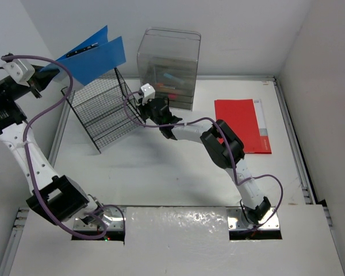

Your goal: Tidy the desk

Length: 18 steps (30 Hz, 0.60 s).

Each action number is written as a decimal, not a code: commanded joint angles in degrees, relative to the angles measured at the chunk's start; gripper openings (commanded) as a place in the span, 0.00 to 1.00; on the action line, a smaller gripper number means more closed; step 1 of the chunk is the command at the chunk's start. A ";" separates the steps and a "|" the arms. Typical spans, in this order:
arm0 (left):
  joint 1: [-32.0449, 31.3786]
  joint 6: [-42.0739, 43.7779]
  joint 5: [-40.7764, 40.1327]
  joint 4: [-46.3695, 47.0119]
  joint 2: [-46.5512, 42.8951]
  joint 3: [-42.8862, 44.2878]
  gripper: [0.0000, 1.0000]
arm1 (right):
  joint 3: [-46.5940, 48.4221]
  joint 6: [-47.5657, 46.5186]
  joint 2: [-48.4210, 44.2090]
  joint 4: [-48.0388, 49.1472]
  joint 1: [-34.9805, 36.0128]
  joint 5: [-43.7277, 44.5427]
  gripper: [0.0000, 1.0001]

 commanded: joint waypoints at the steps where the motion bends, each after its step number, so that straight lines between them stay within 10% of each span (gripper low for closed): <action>1: 0.56 -6.87 1.10 10.00 -0.23 -1.40 0.00 | -0.59 -1.05 -3.58 -0.60 -0.39 -1.25 0.00; 18: 1.44 20.90 -8.75 -22.87 5.30 5.81 0.00 | -0.06 -1.05 -3.23 -1.57 -0.48 -1.60 0.00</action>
